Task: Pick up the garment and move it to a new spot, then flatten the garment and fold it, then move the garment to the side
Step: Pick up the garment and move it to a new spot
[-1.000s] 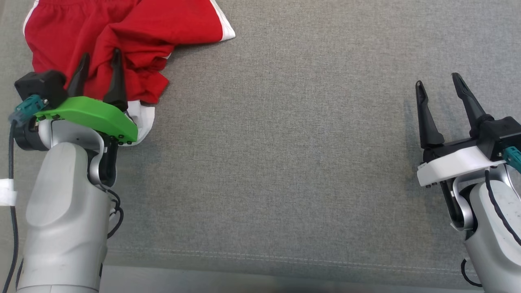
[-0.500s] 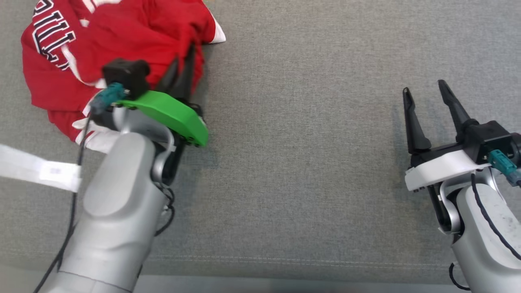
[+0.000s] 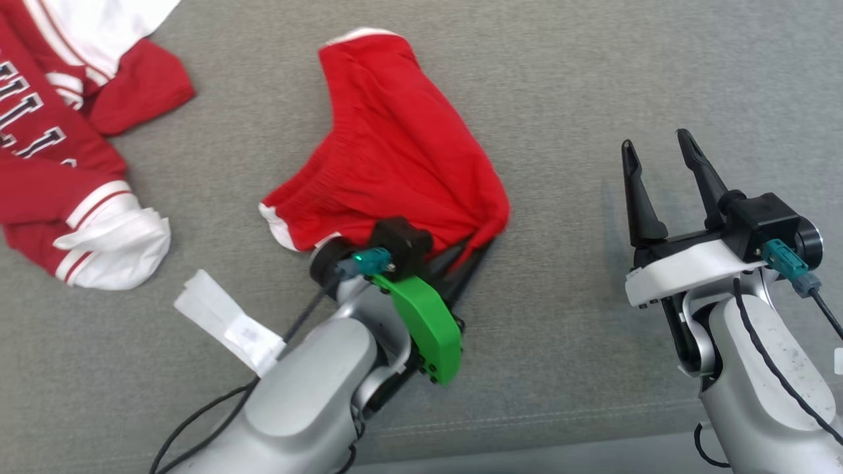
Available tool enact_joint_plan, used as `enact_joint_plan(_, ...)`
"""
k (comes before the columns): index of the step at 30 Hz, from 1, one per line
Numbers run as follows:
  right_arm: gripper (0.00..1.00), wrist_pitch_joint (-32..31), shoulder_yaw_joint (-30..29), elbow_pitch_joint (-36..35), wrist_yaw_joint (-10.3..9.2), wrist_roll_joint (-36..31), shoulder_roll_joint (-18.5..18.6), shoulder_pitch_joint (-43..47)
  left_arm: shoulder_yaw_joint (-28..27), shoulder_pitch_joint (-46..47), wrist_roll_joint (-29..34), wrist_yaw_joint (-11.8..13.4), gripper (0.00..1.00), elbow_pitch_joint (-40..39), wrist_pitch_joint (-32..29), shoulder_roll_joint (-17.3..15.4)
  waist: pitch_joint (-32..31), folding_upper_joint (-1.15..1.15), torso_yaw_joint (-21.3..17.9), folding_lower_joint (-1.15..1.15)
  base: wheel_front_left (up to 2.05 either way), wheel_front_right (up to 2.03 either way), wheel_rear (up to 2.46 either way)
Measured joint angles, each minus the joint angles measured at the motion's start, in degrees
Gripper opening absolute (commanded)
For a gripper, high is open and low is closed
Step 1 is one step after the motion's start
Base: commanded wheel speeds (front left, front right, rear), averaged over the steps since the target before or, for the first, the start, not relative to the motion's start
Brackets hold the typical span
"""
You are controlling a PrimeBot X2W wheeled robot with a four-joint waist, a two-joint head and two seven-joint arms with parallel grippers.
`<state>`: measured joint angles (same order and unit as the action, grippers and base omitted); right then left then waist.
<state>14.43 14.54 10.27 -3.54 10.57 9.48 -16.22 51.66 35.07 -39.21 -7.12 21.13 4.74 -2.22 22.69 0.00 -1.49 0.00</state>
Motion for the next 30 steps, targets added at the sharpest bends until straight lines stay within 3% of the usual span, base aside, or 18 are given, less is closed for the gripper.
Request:
enact_joint_plan(9,1.0,0.0,-2.0,-0.8,-0.62,0.6,-2.5,0.5,8.4,0.0,-2.7,0.0,0.0,-3.8,-1.7,-0.5,-0.6,0.0,-6.4,0.0,0.0,0.0,0.0)
enact_joint_plan(19,1.0,0.0,-2.4,-1.5,-1.07,0.6,-3.7,2.4,10.4,0.0,-5.0,0.0,0.0,-2.0,-2.2,-0.6,-0.8,0.0,-14.0,0.0,0.0,0.0,0.0)
enact_joint_plan(20,1.0,0.0,-2.2,-1.5,-1.0,0.6,-3.9,2.4,9.8,0.0,-5.0,0.1,0.23,-1.3,-2.2,-0.6,-0.8,0.0,-14.8,0.0,0.0,0.0,0.0)
enact_joint_plan(22,1.0,0.0,-1.8,-1.5,-0.55,0.6,-4.1,2.4,8.9,0.0,-5.0,0.6,1.0,-0.5,-1.6,-0.7,-0.8,0.0,-16.3,0.0,0.0,0.0,0.0)
enact_joint_plan(30,1.0,0.0,-4.2,-1.6,-0.57,0.5,-3.0,3.4,10.2,-0.1,-6.4,0.9,1.0,-0.4,-1.1,-0.7,-1.6,0.0,-18.7,0.0,0.0,0.0,0.0)
